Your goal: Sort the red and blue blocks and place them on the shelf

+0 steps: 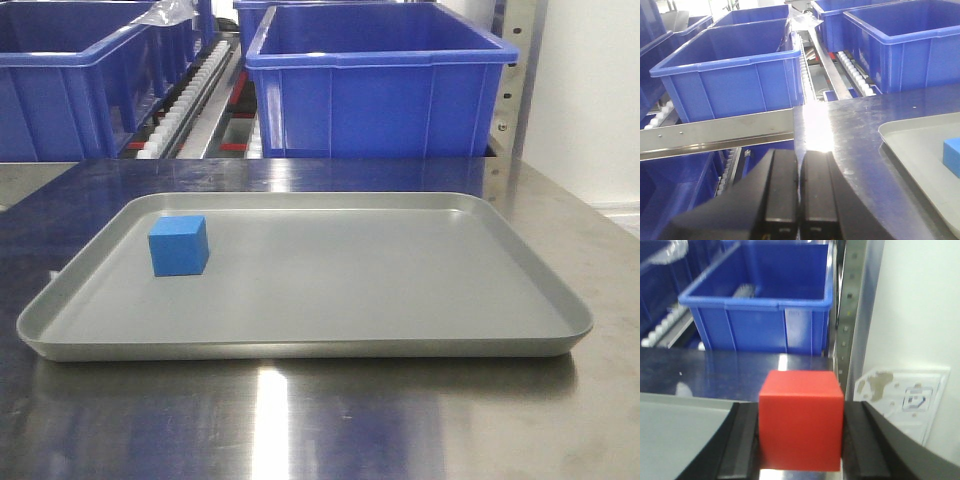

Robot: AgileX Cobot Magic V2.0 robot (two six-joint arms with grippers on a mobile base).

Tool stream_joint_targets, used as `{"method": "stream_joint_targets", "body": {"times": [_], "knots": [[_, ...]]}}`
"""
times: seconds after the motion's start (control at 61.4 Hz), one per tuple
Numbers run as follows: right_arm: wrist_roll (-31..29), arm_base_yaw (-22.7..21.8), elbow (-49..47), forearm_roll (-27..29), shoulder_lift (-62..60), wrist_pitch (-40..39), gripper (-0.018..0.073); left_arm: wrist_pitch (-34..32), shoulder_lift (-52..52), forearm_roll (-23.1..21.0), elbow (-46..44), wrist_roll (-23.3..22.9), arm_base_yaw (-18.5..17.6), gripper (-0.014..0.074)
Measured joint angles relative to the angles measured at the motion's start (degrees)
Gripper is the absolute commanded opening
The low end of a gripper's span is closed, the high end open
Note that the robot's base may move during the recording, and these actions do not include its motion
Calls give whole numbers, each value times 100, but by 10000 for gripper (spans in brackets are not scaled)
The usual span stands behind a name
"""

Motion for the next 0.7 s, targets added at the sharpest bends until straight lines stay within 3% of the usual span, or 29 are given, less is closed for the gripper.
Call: {"method": "stream_joint_targets", "body": {"times": [0.277, 0.7], "knots": [[0, 0, 334, -10, -963, 0, 57, 0, 0, 0, 0, 0, 0, 124], [0, 0, 347, -10, -978, -13, 57, 0, 0, 0, 0, 0, 0, 124]]}}
